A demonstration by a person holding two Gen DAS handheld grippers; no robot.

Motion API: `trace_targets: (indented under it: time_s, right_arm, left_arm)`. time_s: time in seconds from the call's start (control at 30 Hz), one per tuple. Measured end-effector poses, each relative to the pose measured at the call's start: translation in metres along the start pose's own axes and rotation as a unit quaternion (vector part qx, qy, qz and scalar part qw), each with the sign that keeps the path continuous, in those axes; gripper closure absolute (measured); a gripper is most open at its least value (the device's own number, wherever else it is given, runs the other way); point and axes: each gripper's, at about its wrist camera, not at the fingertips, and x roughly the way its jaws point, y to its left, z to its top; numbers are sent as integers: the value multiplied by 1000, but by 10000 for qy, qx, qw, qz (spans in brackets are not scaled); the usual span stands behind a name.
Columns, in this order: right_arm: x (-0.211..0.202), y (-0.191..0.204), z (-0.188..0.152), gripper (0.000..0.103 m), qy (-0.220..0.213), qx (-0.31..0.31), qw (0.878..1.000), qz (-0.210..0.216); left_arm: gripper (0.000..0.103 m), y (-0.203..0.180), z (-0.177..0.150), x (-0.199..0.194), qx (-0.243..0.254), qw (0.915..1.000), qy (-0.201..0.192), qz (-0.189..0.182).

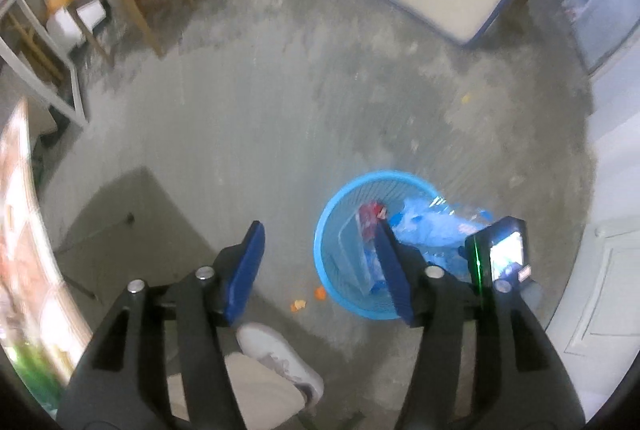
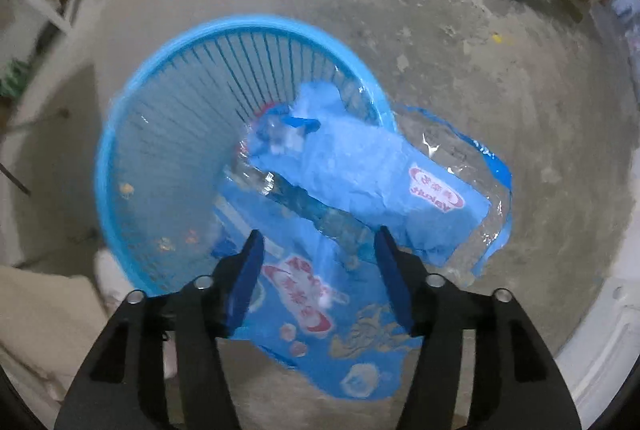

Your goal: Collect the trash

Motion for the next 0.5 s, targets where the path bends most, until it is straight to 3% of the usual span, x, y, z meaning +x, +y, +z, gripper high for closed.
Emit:
trace_targets:
  time_s: [0.2, 0.27, 0.37, 0.5]
  right_arm:
    - [-21, -20, -5, 44, -326, 565, 9957, 650]
    - [-25, -26, -5, 66, -409, 736, 9935, 768]
    - [-12, -22, -4, 87, -156, 797, 9946, 644]
    - [28, -12, 8, 94, 454, 729, 9960, 255]
  left_arm:
    - [44, 47, -36, -95, -167, 9980, -534, -285]
    - [43, 69, -55, -119, -279, 9971, -621, -354]
    - [43, 117, -95, -156, -698, 9937, -770, -417]
    - [43, 181, -157, -197, -1347, 9836, -1144, -357]
